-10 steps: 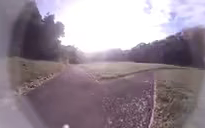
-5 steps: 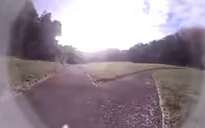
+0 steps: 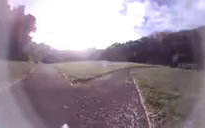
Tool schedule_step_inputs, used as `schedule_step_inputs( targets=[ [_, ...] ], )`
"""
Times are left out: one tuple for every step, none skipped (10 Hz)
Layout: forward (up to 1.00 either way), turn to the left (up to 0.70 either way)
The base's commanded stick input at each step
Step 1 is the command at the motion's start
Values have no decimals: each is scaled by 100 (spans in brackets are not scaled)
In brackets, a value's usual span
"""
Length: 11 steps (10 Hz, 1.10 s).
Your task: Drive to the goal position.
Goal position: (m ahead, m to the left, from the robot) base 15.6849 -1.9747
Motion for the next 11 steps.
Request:
schedule_step_inputs(
  targets=[
    [70, 0],
    [70, 0],
    [70, 0],
    [70, 0],
    [70, 0],
    [70, 0],
    [70, 0],
    [70, 0],
    [70, 0],
    [70, -8],
    [70, -11]
  ],
)
